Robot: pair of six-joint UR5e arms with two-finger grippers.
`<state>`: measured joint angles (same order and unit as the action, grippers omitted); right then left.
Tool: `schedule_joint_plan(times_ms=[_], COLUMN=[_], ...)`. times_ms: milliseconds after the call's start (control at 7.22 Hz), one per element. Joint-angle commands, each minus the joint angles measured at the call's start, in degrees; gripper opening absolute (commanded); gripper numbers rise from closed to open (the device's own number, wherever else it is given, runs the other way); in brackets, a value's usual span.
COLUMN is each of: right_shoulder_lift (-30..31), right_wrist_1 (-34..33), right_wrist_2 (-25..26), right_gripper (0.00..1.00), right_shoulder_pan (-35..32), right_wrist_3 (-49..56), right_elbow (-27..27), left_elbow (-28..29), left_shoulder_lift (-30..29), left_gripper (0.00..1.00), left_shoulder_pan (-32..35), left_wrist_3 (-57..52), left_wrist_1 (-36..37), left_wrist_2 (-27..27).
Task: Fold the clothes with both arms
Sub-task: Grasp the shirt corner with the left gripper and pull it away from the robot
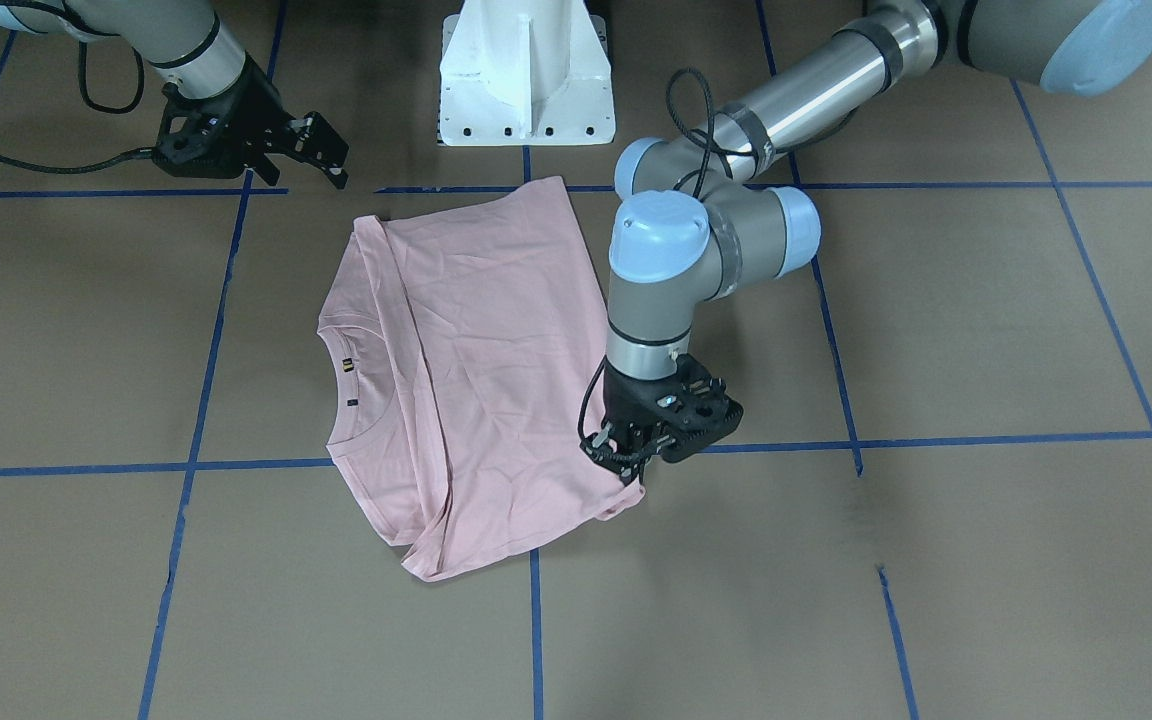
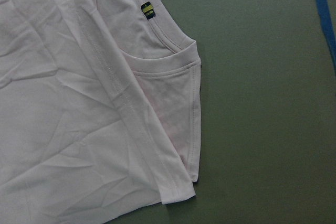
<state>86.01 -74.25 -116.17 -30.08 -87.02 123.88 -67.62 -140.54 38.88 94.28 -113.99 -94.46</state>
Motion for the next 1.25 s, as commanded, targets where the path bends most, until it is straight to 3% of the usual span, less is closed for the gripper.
schedule_joint_plan(times_ms=[0, 277, 416, 554, 693, 831, 970, 1108], right_shoulder_lift=[-2.06, -2.42, -2.6, -3.21, -4.26, -4.27, -4.35, -4.44], right_wrist_1=[-0.01, -0.01, -0.01, -0.01, -0.1, -0.1, -0.1, -0.1], right_wrist_2=[0.06, 1.29, 1.9, 2.17, 2.26, 2.44, 3.74, 4.28], right_gripper=[1.0, 1.0, 1.0, 1.0, 1.0, 1.0, 1.0, 1.0], right_shoulder_pan=[-0.07, -0.07, 0.02, 0.02, 0.02, 0.02, 0.1, 0.02], right_wrist_3=[-0.16, -0.16, -0.16, -0.16, -0.16, -0.08, 0.01, 0.19], right_elbow=[-1.18, -2.06, -2.41, -2.59, -3.29, -3.47, -3.47, -3.56], left_elbow=[8.35, 13.56, 13.83, 13.92, 13.31, 9.31, -0.74, -12.41], left_shoulder_lift=[-2.36, -4.04, -4.04, -4.13, -4.04, -2.3, 2.07, 7.51], left_gripper=[0.0, 0.0, 0.61, 1.0, 1.0, 1.0, 1.0, 1.0], left_shoulder_pan=[2.16, 2.25, 2.16, 2.16, 2.34, 2.34, 2.17, 0.51], left_wrist_3=[-3.3, -5.76, -5.95, -9.08, -9.64, -9.12, -8.33, -3.89], left_wrist_1=[-11.81, -15.46, -17.13, -17.23, -16.62, -13.31, -5.18, 2.38], left_wrist_2=[1.81, 4.64, 4.64, 4.81, 4.12, -0.07, -4.81, -5.81])
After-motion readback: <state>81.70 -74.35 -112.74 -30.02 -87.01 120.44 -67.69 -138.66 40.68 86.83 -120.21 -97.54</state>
